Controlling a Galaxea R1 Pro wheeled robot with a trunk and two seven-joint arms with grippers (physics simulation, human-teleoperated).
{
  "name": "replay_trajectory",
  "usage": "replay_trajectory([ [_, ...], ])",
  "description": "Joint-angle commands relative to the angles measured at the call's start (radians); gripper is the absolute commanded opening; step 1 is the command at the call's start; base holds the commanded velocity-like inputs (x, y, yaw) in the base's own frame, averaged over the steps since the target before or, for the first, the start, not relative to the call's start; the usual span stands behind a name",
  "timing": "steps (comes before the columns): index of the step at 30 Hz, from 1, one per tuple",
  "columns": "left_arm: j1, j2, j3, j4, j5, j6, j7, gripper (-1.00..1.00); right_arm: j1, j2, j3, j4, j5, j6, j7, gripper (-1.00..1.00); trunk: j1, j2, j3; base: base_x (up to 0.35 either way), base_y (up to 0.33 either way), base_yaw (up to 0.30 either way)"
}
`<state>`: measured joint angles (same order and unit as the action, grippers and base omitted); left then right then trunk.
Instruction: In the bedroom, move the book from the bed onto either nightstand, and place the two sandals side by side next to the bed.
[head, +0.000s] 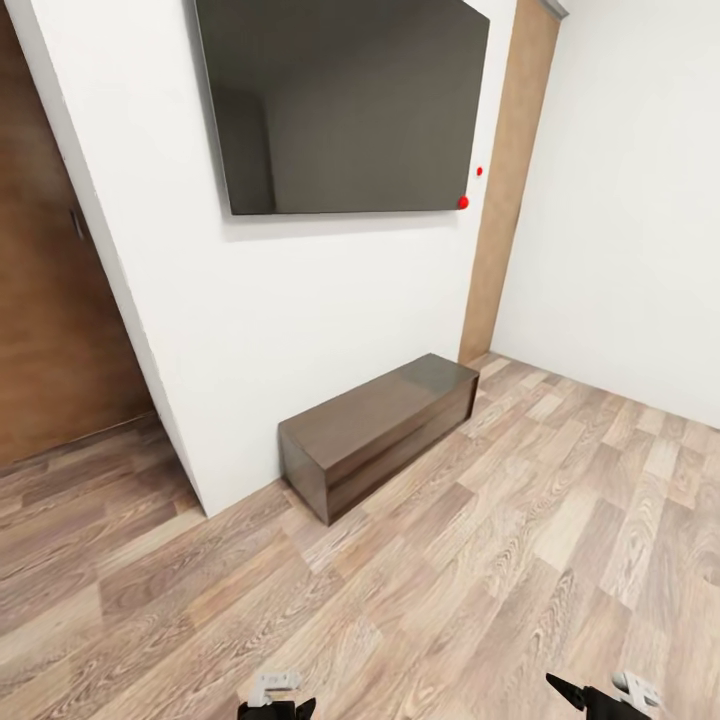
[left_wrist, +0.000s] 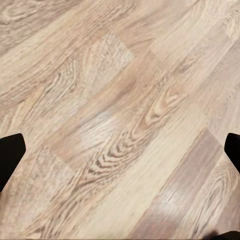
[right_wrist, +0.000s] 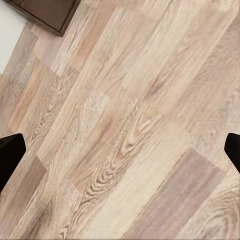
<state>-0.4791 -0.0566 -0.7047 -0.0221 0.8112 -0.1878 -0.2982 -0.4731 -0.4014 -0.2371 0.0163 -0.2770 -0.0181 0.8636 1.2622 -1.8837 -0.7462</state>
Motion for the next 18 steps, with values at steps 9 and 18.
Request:
replay_trajectory([
  [9,-0.001,0.000,-0.009,0.002,0.010,-0.004,-0.004,1.00,-0.001,0.000,-0.002,0.001,-0.001,-0.002,0.004,1.00,0.000,0.000,-0.001,0.334,0.000,0.000],
  [18,-0.001,0.000,-0.009,0.002,0.010,-0.004,-0.004,1.00,-0.001,0.000,-0.002,0.001,0.000,-0.002,0.005,1.00,0.000,0.000,-0.001,0.327,0.000,-0.004],
])
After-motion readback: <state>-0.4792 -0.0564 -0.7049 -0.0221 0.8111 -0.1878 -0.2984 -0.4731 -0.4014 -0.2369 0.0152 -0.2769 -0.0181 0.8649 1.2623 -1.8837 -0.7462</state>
